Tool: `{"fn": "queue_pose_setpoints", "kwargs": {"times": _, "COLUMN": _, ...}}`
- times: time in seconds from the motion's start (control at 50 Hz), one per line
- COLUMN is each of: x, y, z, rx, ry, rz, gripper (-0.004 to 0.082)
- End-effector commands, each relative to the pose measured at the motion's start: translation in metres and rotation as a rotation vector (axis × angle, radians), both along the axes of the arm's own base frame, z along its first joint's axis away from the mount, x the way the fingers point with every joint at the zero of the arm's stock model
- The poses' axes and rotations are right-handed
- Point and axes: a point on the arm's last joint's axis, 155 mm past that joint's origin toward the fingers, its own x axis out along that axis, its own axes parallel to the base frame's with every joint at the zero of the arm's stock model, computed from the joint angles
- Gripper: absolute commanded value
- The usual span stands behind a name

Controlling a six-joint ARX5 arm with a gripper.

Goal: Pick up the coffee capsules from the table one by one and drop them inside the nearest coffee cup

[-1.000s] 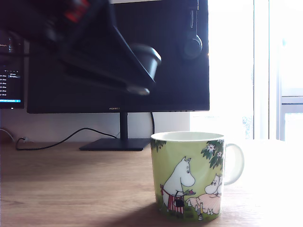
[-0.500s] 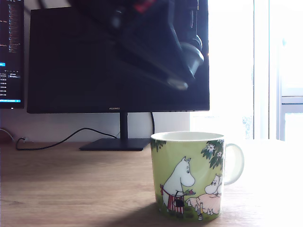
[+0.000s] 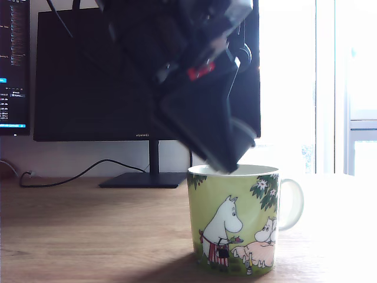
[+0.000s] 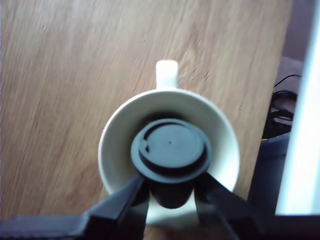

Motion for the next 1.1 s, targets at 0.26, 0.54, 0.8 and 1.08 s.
{"fn": "queue_pose_setpoints", "kwargs": {"times": 0.26, "x": 0.0014, "y": -0.0040, "z": 0.0006, "rx": 0.000, "ry": -0.009, "rz": -0.010, "gripper": 0.0059}}
{"fn": "queue_pose_setpoints", "kwargs": {"times": 0.54, "x": 0.0025, "y": -0.0052, "z": 0.0015, "rx": -0.006, "ry": -0.013, "rz": -0.009, "gripper": 0.0060}}
{"fn": "queue_pose_setpoints", "kwargs": {"times": 0.8, "x": 0.0032, "y": -0.0059, "z": 0.0021, "rx": -0.010, "ry": -0.012, "rz": 0.001, "gripper": 0.0758}}
{"fn": "queue_pose_setpoints", "kwargs": {"times": 1.08, "x": 0.0070, "y": -0.0123, "z": 0.0066, "rx": -0.040, "ry": -0.029, "rz": 0.000, "gripper": 0.0760}}
